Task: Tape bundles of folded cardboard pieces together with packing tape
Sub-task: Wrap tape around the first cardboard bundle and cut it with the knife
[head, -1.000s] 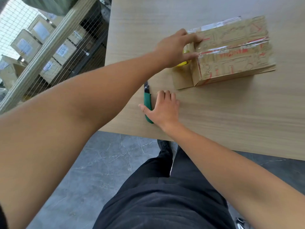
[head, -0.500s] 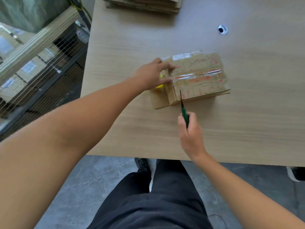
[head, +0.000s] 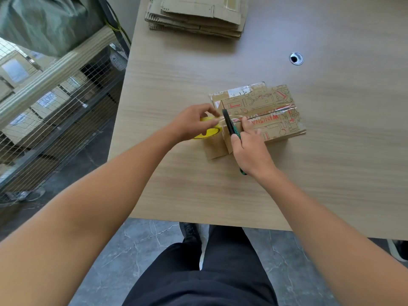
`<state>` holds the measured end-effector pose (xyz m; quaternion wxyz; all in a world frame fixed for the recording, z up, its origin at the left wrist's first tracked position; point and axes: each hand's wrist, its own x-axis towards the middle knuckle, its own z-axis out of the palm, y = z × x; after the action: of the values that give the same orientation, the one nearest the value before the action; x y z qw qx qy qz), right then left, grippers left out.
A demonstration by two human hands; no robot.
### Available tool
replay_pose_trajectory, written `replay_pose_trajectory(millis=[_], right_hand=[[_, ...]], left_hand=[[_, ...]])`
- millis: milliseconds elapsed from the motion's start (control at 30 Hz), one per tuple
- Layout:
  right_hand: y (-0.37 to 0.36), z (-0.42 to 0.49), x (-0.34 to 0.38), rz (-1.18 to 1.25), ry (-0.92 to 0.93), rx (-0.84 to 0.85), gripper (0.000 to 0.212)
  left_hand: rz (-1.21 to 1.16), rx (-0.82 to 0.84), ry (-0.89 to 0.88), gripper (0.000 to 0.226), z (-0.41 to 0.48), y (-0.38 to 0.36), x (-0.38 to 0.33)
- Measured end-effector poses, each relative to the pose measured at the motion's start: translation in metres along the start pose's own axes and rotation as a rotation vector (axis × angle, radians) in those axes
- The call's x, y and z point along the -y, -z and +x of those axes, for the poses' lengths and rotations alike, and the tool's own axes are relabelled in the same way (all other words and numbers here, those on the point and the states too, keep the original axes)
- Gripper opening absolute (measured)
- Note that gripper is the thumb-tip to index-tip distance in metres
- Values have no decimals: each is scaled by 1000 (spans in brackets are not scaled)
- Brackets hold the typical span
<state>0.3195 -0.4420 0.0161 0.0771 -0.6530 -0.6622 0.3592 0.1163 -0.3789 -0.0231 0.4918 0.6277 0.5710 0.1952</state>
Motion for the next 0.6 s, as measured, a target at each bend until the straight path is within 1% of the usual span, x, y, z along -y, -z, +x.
replay_pose_trajectory(millis=[100,200,267,300,367,400,433,467,533,567,600], right_hand=[[7,-1,4,14,-32,40,47],[12,0,5,-6,-43,98,49],[14,2,4,-4,-74,135,52],[15,3,4,1,-84,152,53],[16,5,2,19,-82,184,51],[16,5,2,25,-73,197,50],[15,4,2,15,-59,206,50],[14,5,2,-17,-40,206,50],[10,9,2,-154,-2,196,52],[8,11,3,-234,14,191,54],[6,14,4,-295,13,190,55]], left_hand=[[384,-3,43,29,-1,10,0],[546,46,77,36,-4,13,-2],[548,67,75,36,-6,14,-4],[464,80,91,34,-9,16,-4],[114,97,160,28,-13,17,-1],[4,83,187,25,-15,16,-1],[-8,58,198,23,-15,13,-1],[84,25,196,21,-13,9,-1],[376,-42,153,20,-10,2,-5],[460,-69,129,20,-10,-1,-8],[494,-87,111,19,-10,-1,-11]])
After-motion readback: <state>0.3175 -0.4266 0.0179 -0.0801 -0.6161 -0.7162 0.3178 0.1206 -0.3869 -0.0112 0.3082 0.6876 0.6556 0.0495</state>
